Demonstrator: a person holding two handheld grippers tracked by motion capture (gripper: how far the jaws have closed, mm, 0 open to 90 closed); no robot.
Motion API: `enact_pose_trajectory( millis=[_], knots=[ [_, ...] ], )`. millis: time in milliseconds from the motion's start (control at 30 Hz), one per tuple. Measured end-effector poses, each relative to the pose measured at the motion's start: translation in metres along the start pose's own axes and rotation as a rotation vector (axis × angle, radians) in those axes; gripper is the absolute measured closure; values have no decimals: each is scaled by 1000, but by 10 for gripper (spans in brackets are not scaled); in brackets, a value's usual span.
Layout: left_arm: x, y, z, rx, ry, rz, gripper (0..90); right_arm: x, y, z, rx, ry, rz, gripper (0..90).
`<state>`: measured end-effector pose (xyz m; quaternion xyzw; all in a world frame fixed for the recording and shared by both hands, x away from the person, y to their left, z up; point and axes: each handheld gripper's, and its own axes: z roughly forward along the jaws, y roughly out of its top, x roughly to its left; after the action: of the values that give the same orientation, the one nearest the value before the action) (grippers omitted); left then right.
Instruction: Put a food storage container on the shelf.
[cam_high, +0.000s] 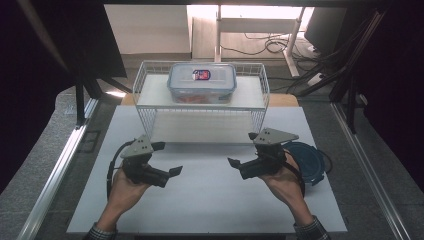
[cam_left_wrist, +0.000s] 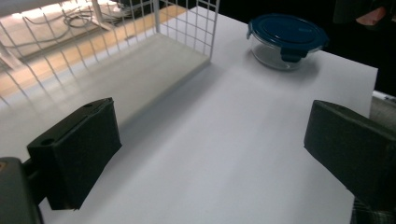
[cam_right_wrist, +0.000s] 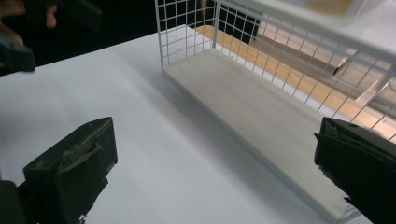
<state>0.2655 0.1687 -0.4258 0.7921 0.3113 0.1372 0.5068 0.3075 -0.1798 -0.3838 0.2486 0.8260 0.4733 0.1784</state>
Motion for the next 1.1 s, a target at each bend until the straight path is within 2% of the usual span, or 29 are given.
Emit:
enact_pose_trajectory(
  millis=[67,100,133,233,333,500,600,633,733,767,867,1100],
  knots=[
    [-1,-4,4,14,-4,-1,32,-1,-4,0,-4,7,17,0],
    [-2,-9,8,58,24,18,30,-1,-9,0,8,17,34,0],
    [-3,-11,9,58,33,17,31,-1,-10,-1,4,14,39,0],
    [-4,-19,9,59,19,-4,30,2,-15,-4,-1,29,51,0],
    [-5,-23,7,59,29,-7,30,6,-20,-6,3,23,38,0],
    [-10,-35,-5,13,47,-27,35,12,-35,-5,15,23,41,1],
    [-11,-42,-8,4,51,-38,39,13,-39,-4,15,25,46,3],
    [-13,-50,-9,0,60,-46,40,16,-44,-3,19,23,51,9],
    [-13,-59,-10,7,63,-53,41,18,-50,-2,23,22,53,12],
    [-14,-67,-10,17,74,-57,41,20,-56,-1,29,19,53,18],
    [-15,-76,-11,25,96,-55,41,22,-66,1,45,9,55,22],
    [-18,-95,-13,53,120,-51,41,29,-89,2,34,17,86,32]
  ],
)
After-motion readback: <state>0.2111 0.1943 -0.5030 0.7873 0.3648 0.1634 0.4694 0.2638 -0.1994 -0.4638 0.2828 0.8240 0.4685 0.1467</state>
